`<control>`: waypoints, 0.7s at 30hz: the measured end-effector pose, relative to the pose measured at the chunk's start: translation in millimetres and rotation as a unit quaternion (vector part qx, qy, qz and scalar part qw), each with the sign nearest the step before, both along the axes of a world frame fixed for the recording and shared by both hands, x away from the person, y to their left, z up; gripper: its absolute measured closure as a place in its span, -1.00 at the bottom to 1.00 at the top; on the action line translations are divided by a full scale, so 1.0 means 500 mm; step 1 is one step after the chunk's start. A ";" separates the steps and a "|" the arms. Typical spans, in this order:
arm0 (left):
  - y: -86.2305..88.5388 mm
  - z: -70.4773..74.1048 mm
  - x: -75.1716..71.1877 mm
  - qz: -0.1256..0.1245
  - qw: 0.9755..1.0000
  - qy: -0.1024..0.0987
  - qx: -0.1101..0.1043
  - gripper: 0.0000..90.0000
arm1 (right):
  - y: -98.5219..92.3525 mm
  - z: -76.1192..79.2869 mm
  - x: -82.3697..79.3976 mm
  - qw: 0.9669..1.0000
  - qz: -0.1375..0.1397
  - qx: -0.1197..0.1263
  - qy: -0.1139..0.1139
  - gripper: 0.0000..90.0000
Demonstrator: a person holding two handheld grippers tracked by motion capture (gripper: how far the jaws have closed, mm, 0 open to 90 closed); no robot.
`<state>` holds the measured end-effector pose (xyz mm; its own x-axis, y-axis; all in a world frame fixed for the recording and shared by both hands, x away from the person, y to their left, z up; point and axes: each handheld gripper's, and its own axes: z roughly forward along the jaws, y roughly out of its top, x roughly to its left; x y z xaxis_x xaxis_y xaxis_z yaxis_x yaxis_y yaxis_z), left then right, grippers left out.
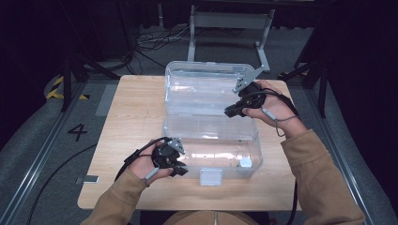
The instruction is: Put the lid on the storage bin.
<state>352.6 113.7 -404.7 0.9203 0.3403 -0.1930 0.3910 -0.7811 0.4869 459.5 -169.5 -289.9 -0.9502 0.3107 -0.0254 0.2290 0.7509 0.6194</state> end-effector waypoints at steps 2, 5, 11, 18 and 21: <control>0.000 0.001 0.000 0.001 1.000 0.002 0.003 0.68 | 0.000 0.000 -0.004 1.000 0.001 -0.001 0.000 0.88; 0.000 0.000 0.001 0.003 1.000 0.004 0.002 0.68 | 0.000 0.000 -0.010 1.000 0.004 0.000 -0.004 0.88; -0.001 0.001 0.003 0.004 1.000 0.007 0.004 0.68 | 0.000 0.000 -0.020 1.000 0.010 -0.001 -0.007 0.89; -0.001 0.001 0.004 0.006 1.000 0.015 0.004 0.67 | -0.002 0.000 -0.032 1.000 0.014 -0.002 -0.009 0.90; 0.000 0.001 0.004 0.006 1.000 0.016 0.005 0.67 | -0.003 -0.001 -0.036 1.000 0.019 -0.003 -0.012 0.90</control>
